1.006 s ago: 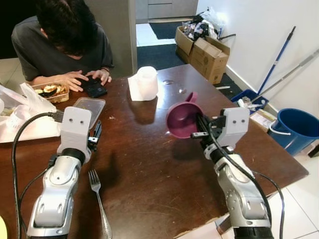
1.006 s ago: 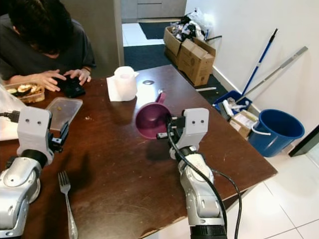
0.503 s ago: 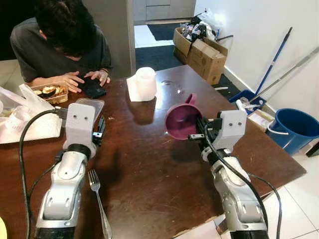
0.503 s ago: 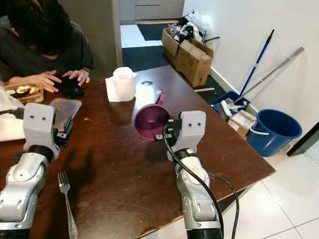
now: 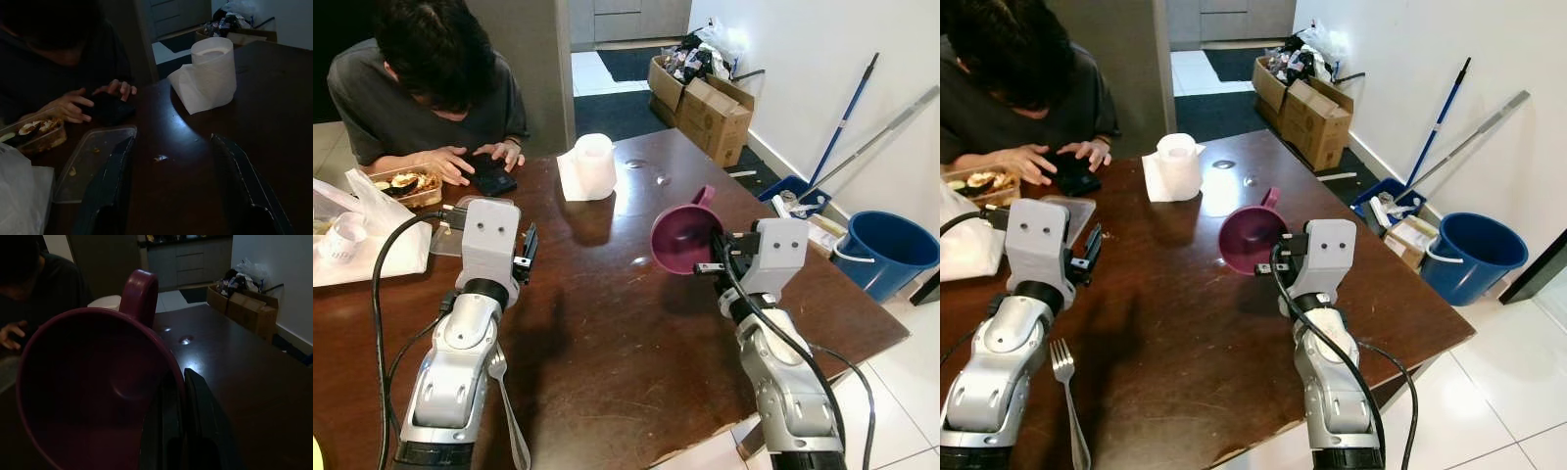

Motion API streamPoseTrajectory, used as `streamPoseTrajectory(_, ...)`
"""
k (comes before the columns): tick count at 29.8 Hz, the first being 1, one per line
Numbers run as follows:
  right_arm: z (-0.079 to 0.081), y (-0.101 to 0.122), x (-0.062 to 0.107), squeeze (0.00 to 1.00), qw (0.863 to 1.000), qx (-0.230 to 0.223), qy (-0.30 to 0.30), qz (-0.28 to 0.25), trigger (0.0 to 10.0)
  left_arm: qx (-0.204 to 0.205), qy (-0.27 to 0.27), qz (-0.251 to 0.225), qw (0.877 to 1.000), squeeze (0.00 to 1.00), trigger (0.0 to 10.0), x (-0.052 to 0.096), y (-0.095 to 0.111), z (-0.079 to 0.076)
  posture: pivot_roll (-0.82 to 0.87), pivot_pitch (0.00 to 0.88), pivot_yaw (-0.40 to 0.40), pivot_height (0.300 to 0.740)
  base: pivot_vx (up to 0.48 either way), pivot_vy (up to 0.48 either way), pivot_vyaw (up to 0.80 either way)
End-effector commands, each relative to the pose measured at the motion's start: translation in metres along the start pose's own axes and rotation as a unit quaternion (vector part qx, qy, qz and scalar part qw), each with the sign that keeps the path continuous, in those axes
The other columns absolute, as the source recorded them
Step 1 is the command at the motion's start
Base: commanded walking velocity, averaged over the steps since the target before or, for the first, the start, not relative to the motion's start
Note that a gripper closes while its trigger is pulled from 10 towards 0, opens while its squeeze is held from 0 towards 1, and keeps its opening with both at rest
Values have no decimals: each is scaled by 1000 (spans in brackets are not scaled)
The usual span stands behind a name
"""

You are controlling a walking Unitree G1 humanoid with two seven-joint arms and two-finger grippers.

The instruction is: Setting the table

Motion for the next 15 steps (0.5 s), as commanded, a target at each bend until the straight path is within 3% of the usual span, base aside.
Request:
streamPoseTrajectory(1,-3,-2,2,0,1000,1,-3,2,10000,-5,8,0,1000,0,10000,-1,-1,3,-58,0,72,740,0,0,0)
streamPoseTrajectory(4,-5,-1,1,0,1000,3,-6,1,10000,-6,9,1,1000,0,10000,-1,-2,4,-64,0,71,740,-81,0,0)
streamPoseTrajectory(15,-4,1,-2,0,1000,5,-8,-2,10000,-5,6,-3,1000,0,10000,-4,-1,5,-67,0,83,740,-295,0,0)
Point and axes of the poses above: a point about 5 cm out from each wrist's last joint towards the gripper, its own x axis pointing back from the gripper into the wrist, its own y axis along the axis of the wrist's last joint, z = x × y, the point moved 3 cm from there along -x, pointing out of the wrist towards the gripper, and after that the axes turned 9 degrees about x, right-handed, at the moved point
